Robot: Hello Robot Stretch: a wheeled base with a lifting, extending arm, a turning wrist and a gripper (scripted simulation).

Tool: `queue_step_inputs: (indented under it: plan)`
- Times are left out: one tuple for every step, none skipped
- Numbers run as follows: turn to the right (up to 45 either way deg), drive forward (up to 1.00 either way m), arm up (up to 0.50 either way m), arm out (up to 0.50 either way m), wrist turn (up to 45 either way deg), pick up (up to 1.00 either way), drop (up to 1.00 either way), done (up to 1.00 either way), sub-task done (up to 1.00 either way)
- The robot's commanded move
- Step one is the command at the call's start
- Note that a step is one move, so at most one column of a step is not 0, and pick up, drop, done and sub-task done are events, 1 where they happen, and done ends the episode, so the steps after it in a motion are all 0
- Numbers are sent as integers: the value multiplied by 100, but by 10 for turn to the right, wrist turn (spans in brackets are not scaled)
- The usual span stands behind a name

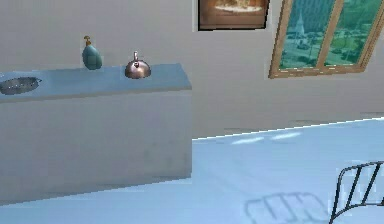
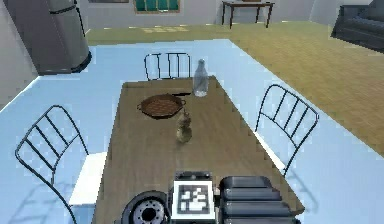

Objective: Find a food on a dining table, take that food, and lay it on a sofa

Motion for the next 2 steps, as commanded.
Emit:
queue_step_inputs:
  plan:
    - [0,0,0,14,0,0,0,0,0]
    - [0,0,0,0,450,0,0,0,0]
